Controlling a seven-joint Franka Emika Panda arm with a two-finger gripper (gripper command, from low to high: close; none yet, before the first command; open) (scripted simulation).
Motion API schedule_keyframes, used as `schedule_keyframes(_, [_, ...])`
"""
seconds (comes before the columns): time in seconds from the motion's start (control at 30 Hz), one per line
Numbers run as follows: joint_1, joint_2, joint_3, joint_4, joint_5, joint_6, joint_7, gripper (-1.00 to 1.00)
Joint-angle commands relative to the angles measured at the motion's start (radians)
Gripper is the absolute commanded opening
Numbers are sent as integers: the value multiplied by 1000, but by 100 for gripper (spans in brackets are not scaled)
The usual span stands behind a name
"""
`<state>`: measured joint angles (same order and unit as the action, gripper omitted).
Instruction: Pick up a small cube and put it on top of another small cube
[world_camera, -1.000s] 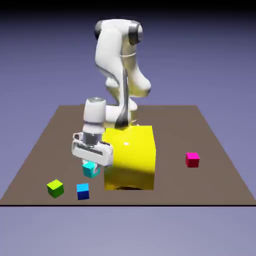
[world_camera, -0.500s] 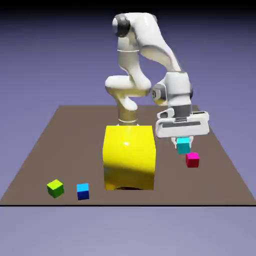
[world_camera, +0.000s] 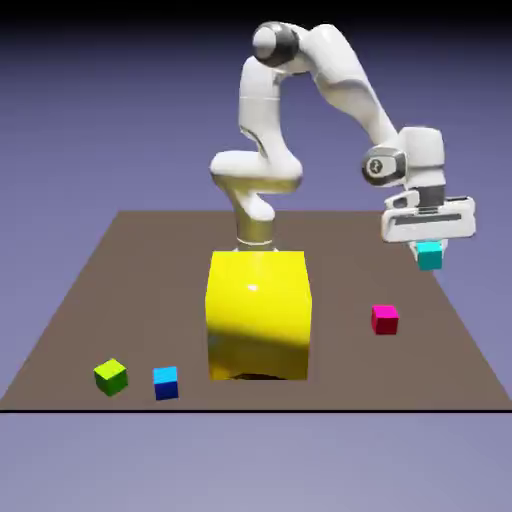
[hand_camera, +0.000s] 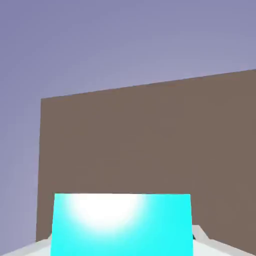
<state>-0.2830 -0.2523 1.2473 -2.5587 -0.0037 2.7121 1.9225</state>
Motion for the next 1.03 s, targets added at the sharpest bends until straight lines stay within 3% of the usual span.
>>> schedule_keyframes(0.0, [-17, -9, 36, -14, 12, -1, 26, -100])
schedule_keyframes(0.27, [-172, -72, 300, -136, 111, 7, 217, -100])
schedule_keyframes(0.93, [-780, -165, 921, -112, 298, 208, 97, -100])
schedule_keyframes(0.97, [-780, -165, 921, -112, 298, 208, 97, 100])
schedule_keyframes(1.0, [-780, -165, 921, -112, 298, 208, 97, 100])
